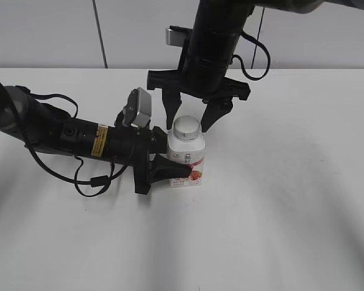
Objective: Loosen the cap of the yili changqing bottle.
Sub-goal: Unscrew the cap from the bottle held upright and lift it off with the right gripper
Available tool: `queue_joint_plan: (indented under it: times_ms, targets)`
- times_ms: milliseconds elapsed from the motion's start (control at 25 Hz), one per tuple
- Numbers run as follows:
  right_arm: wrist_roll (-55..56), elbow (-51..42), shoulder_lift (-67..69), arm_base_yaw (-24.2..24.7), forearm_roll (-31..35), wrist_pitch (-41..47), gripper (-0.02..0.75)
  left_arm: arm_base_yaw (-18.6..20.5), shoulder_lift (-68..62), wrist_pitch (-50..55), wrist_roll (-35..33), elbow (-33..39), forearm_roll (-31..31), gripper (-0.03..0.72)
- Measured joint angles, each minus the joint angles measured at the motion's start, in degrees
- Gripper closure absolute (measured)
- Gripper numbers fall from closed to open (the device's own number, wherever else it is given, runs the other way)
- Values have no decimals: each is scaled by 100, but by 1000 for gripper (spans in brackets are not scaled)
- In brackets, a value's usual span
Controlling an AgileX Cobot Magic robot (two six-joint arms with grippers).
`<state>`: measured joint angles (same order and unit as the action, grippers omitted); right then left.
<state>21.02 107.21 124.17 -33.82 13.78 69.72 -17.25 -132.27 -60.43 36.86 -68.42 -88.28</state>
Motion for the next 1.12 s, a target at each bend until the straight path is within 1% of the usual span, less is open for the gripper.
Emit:
queue_joint_plan:
  times_ms: [120, 360, 560, 720, 880, 1120]
  targets:
    - [-6, -99, 0, 0, 0, 0, 239, 0, 0, 0, 0, 0, 2, 321]
    - [-19, -144, 0, 0, 44, -5, 317, 0, 0, 0, 0, 0, 8, 321]
    - [-33, -144, 0, 0, 39, -5, 334, 0, 0, 6, 0, 0, 24, 322]
    - [-286, -144, 0, 0, 39, -5, 335, 0, 0, 11, 0, 0, 24, 322]
    - [-1032, -144, 0, 0, 39, -5, 335, 0, 0, 11, 0, 0, 24, 322]
    - [-3345, -144, 0, 0, 34, -5, 339, 0, 0, 11, 0, 0, 18, 322]
